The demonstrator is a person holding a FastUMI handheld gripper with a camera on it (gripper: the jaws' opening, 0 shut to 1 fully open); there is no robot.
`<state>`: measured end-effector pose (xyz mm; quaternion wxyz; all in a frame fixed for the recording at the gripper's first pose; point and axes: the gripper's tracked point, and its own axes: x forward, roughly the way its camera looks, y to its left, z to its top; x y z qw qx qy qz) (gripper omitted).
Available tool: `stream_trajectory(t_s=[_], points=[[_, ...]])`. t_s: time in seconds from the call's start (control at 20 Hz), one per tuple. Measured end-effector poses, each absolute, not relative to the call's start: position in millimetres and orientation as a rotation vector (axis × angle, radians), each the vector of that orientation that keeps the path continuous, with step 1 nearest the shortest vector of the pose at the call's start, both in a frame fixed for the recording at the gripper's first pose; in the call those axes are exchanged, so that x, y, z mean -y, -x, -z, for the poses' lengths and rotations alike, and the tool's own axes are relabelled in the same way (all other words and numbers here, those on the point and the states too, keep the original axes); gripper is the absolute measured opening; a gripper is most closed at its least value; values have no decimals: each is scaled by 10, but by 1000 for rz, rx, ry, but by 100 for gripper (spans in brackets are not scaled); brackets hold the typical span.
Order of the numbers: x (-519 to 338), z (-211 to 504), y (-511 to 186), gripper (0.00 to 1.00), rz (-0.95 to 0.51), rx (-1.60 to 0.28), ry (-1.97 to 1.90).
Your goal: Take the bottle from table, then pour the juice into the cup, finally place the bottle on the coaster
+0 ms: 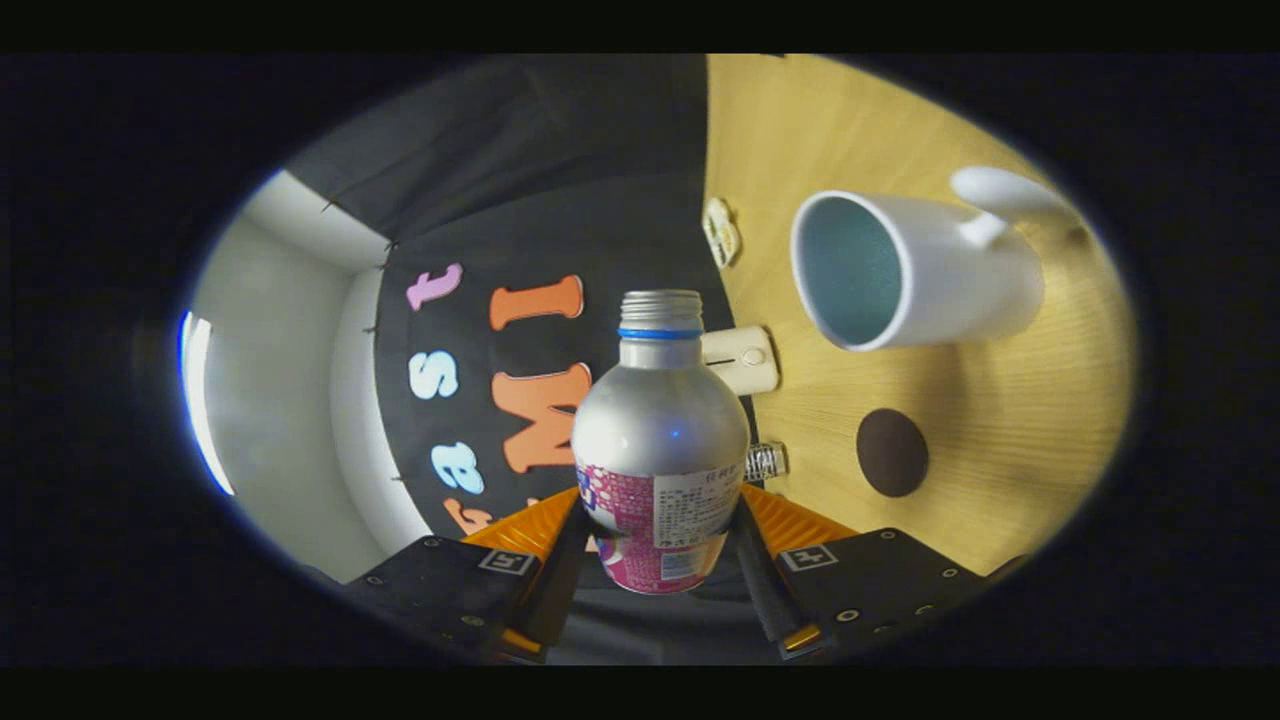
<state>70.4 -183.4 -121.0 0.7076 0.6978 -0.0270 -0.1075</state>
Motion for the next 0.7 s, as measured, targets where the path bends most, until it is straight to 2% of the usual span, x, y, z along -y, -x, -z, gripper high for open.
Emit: stream_trajectory(t_s=[0.35,0.7], points=[[1794,1227,-885,74,227,-41,-1015],[1768,1588,-1028,74,248,-206,-469]])
